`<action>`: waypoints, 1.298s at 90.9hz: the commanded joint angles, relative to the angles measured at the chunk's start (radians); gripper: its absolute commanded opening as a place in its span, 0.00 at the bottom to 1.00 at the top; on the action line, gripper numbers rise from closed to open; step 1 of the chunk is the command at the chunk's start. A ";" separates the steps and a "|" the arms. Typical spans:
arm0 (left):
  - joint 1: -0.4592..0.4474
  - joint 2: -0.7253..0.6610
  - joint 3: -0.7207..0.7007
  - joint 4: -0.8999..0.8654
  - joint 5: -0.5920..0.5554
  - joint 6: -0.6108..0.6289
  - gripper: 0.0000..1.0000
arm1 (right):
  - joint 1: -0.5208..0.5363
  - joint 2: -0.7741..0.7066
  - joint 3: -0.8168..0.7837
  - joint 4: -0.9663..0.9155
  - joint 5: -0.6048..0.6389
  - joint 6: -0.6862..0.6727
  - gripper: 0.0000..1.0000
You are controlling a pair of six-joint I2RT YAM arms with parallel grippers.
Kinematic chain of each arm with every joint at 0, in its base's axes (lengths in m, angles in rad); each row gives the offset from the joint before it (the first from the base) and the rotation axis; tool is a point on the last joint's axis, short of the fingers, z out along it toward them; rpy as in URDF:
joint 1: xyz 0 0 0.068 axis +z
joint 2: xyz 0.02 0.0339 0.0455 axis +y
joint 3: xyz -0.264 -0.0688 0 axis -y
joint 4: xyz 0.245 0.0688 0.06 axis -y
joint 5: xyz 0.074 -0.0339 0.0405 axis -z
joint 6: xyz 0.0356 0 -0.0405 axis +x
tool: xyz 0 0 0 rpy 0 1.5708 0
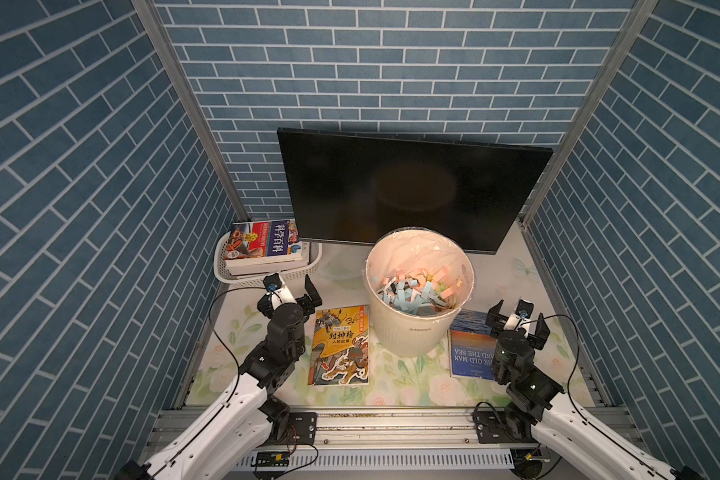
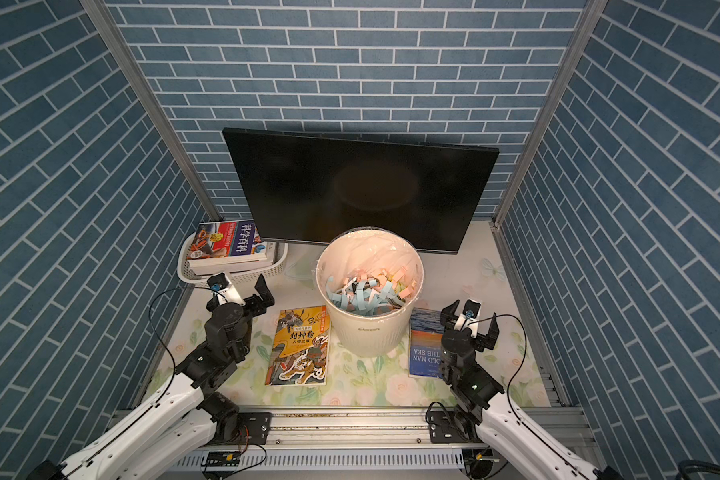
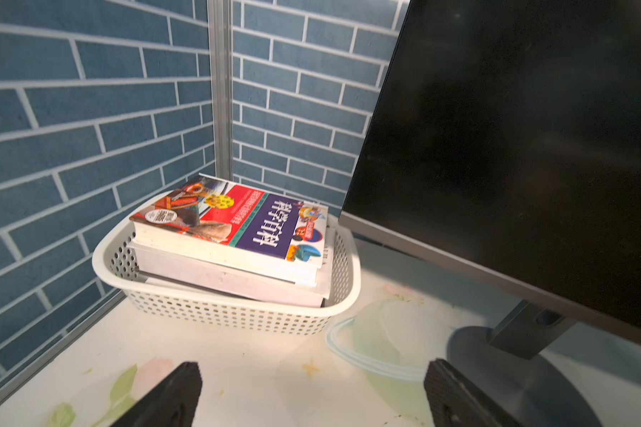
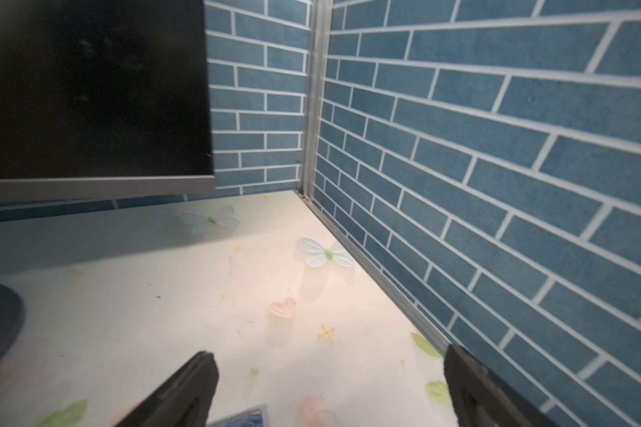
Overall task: Remove the sticky note from the monitor
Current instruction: Reset both arms
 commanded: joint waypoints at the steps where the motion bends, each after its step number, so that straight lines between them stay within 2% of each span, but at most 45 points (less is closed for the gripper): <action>1: 0.018 0.054 -0.075 0.253 -0.023 0.091 1.00 | -0.102 0.048 -0.098 0.362 -0.123 -0.054 1.00; 15: 0.066 0.208 -0.165 0.521 -0.048 0.191 1.00 | -0.265 0.226 -0.157 0.600 -0.292 -0.041 1.00; 20: 0.083 0.263 -0.131 0.518 -0.064 0.208 1.00 | -0.310 0.321 -0.157 0.683 -0.345 -0.018 1.00; 28: 0.103 0.340 -0.130 0.621 -0.064 0.289 1.00 | -0.350 0.486 -0.100 0.760 -0.396 -0.024 1.00; 45: 0.256 0.490 -0.194 0.850 0.043 0.269 1.00 | -0.418 0.745 -0.008 0.941 -0.519 -0.059 1.00; 57: 0.312 0.607 -0.191 0.974 0.118 0.317 1.00 | -0.451 0.888 0.051 0.997 -0.578 -0.082 1.00; 63: 0.340 0.668 -0.200 1.045 0.178 0.310 1.00 | -0.459 0.901 0.094 0.920 -0.643 -0.088 1.00; 71: 0.369 0.776 -0.221 1.198 0.284 0.333 1.00 | -0.474 0.920 0.108 0.916 -0.713 -0.095 1.00; 76: 0.384 0.753 -0.197 1.101 0.324 0.310 1.00 | -0.488 0.924 0.108 0.913 -0.763 -0.098 1.00; 81: 0.397 0.771 -0.188 1.109 0.343 0.306 1.00 | -0.512 0.942 0.107 0.927 -0.834 -0.094 1.00; 85: 0.410 0.758 -0.177 1.066 0.362 0.295 1.00 | -0.528 0.999 0.088 1.034 -0.839 -0.085 1.00; 88: 0.415 0.767 -0.182 1.091 0.367 0.294 1.00 | -0.533 0.978 0.098 0.956 -0.848 -0.076 1.00; 92: 0.417 0.758 -0.174 1.056 0.371 0.290 1.00 | -0.537 0.998 0.082 1.036 -0.868 -0.083 1.00; 95: 0.417 0.764 -0.179 1.081 0.372 0.292 1.00 | -0.541 0.981 0.089 0.975 -0.872 -0.074 1.00; 118: 0.417 0.759 -0.175 1.064 0.373 0.289 1.00 | -0.535 0.985 0.096 0.984 -0.857 -0.088 1.00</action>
